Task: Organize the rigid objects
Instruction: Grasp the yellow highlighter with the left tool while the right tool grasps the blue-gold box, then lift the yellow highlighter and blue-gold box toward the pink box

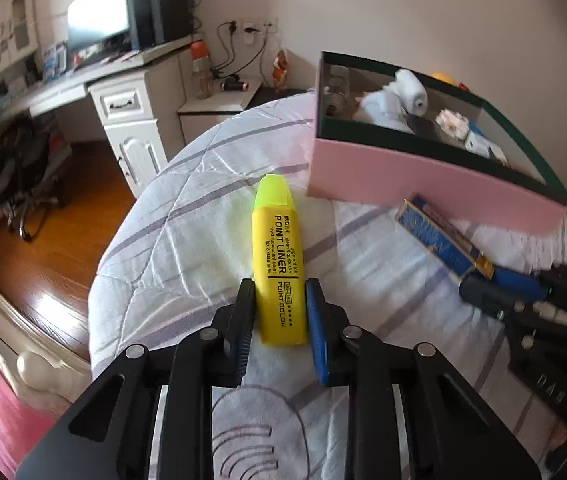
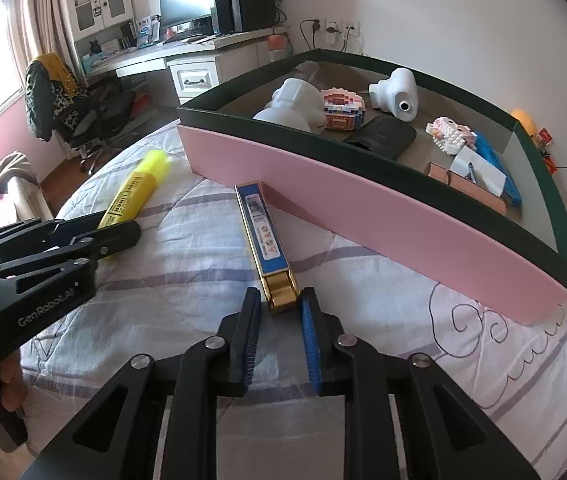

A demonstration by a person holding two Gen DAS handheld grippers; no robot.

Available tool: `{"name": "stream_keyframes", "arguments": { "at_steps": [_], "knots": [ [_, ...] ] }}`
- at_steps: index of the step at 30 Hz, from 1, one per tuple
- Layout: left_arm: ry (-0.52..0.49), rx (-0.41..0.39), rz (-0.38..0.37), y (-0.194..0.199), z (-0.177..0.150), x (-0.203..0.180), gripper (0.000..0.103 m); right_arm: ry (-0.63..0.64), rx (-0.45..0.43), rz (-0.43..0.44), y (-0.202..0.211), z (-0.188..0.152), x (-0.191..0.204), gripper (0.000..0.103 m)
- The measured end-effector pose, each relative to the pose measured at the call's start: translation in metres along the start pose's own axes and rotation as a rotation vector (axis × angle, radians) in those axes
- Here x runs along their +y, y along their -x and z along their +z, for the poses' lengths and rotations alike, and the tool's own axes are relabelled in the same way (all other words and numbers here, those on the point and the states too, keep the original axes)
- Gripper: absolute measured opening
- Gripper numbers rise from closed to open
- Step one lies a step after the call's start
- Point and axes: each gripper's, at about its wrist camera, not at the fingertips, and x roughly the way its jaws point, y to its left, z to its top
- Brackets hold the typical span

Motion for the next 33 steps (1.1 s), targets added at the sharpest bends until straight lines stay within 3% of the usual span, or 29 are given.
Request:
{"name": "stream_keyframes", "arguments": {
  "at_steps": [6, 19, 25, 28, 29, 33],
  "knots": [
    [-0.085, -0.001, 0.004, 0.017, -0.018, -0.019, 0.025, -0.030, 0.000, 0.005, 0.016, -0.019, -0.002, 0.017],
    [-0.249, -0.017, -0.067, 0.060, -0.065, -0.070, 0.025, -0.260, -0.076, -0.046, 0.087, -0.112, -0.031, 0.017],
    [-0.244, -0.010, -0.079, 0.058, -0.066, -0.073, 0.025, -0.235, -0.088, -0.083, 0.087, -0.109, -0.020, 0.018],
    [-0.226, -0.004, -0.077, 0.054, -0.062, -0.069, 0.038, -0.243, -0.096, -0.078, 0.082, -0.102, -0.024, 0.019],
    [-0.220, -0.009, -0.063, 0.053, -0.060, -0.068, 0.048, -0.242, -0.099, -0.076, 0.080, -0.100, -0.026, 0.019],
    [-0.187, -0.007, -0.084, 0.048, -0.057, -0.064, 0.054, -0.220, -0.087, -0.072, 0.076, -0.096, -0.025, 0.020]
  ]
}}
